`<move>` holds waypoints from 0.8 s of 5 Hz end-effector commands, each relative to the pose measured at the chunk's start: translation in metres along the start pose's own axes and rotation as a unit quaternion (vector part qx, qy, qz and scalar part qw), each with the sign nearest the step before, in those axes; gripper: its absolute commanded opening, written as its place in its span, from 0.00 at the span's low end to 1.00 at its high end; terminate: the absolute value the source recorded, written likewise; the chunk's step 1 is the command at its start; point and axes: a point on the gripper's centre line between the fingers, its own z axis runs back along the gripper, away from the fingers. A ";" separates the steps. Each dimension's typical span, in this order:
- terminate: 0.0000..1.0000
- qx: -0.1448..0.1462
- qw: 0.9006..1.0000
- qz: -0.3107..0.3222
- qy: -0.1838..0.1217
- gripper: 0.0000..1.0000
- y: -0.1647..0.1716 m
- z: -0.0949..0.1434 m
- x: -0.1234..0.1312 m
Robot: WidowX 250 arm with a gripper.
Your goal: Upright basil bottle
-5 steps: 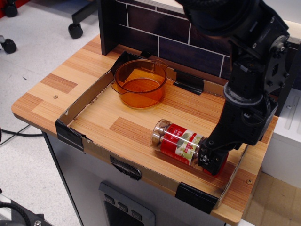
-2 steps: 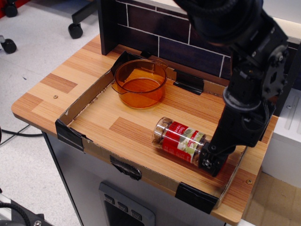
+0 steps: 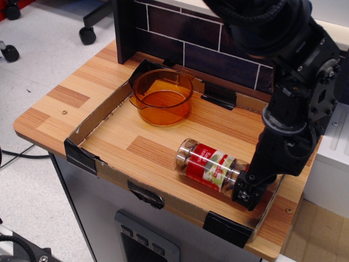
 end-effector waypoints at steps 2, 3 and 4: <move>0.00 0.029 0.999 0.033 -0.018 0.00 0.003 0.007 -0.009; 0.00 0.030 0.998 0.046 -0.026 0.00 0.000 0.004 -0.009; 0.00 0.034 0.998 0.041 -0.024 0.00 -0.001 0.005 -0.013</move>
